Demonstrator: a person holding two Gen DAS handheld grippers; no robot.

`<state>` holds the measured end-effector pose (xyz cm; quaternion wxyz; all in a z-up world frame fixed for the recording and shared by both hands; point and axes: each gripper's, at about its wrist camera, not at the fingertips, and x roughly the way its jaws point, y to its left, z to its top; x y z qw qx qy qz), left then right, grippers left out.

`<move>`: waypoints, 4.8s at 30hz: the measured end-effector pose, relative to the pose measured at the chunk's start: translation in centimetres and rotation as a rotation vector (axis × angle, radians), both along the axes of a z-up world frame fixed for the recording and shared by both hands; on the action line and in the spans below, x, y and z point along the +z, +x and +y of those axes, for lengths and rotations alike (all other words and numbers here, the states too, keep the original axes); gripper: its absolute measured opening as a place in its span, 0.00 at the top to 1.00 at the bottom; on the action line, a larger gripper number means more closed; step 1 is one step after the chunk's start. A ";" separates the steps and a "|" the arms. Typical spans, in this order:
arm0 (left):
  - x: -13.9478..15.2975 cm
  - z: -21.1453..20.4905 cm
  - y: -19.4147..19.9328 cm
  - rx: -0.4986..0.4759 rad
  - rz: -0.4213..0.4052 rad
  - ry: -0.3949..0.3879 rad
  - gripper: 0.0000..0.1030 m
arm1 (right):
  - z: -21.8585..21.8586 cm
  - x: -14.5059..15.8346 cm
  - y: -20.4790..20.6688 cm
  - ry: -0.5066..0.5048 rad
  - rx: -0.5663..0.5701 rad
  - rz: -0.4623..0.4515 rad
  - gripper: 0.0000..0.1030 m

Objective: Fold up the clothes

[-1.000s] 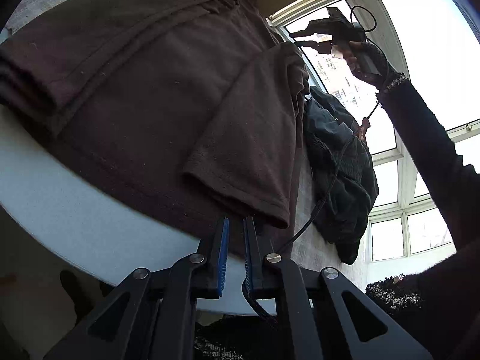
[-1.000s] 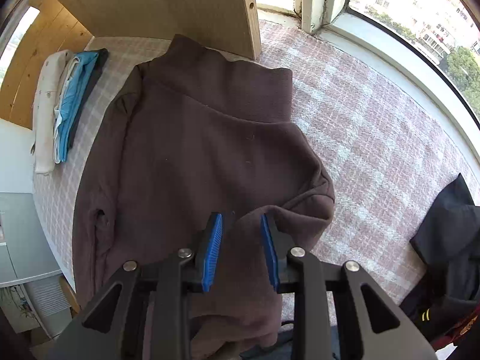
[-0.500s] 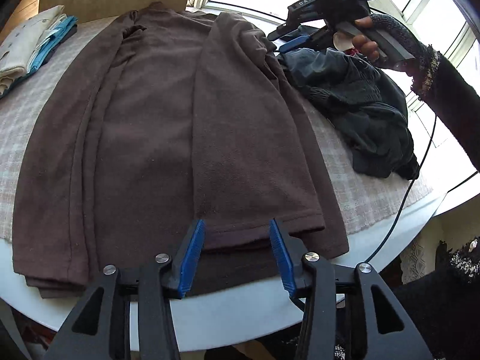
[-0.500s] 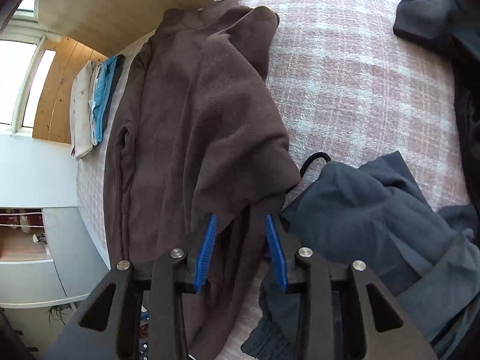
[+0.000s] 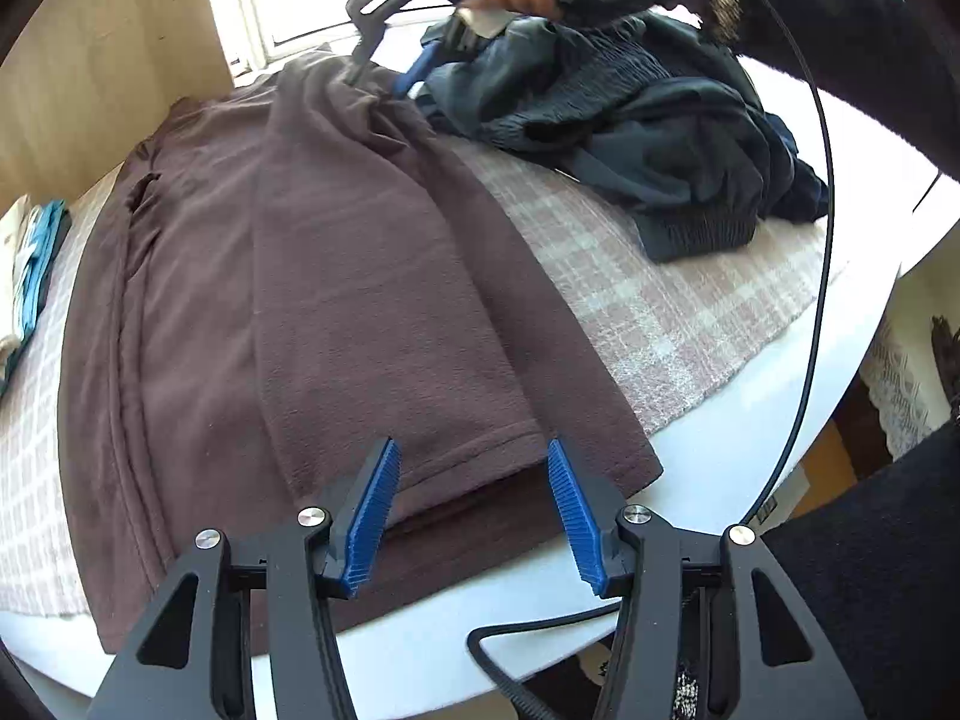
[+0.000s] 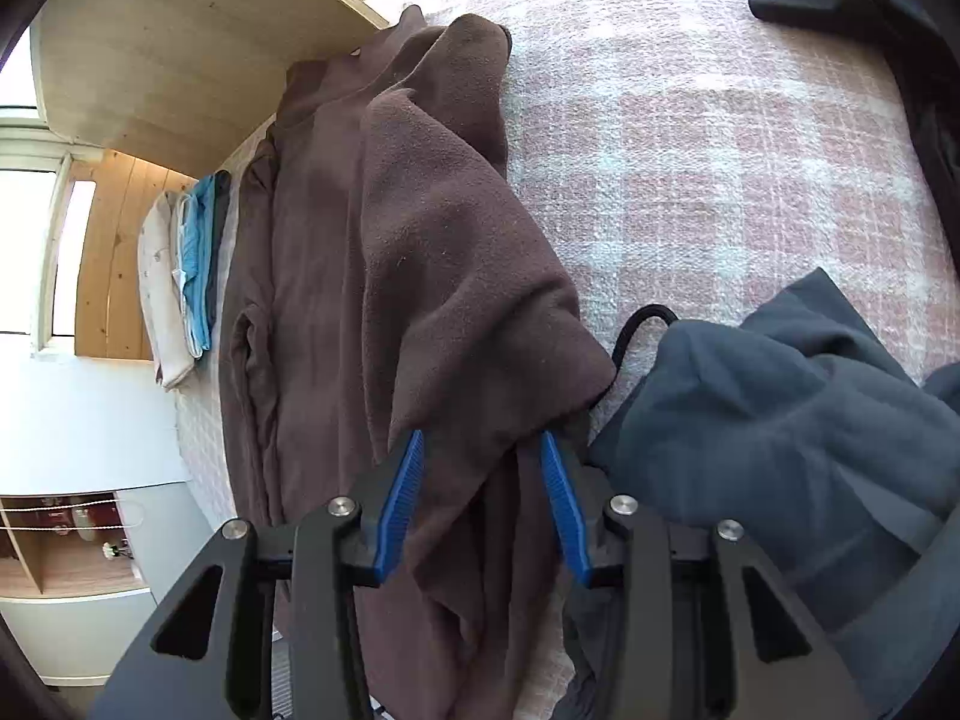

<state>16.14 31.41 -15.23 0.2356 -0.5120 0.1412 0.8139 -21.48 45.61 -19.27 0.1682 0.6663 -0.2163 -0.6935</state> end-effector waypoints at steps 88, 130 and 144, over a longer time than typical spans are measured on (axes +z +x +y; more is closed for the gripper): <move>4.3 -3.5 -12.8 0.194 -0.024 0.218 0.70 | -1.0 2.9 -15.2 0.268 0.269 0.179 0.42; 4.9 -6.2 -26.4 0.034 -0.005 0.342 0.68 | 0.7 3.3 -14.4 0.209 0.383 0.280 0.58; 6.7 -3.7 -1.4 0.055 -0.029 0.353 0.58 | 5.0 11.7 -0.8 0.166 0.396 0.361 0.52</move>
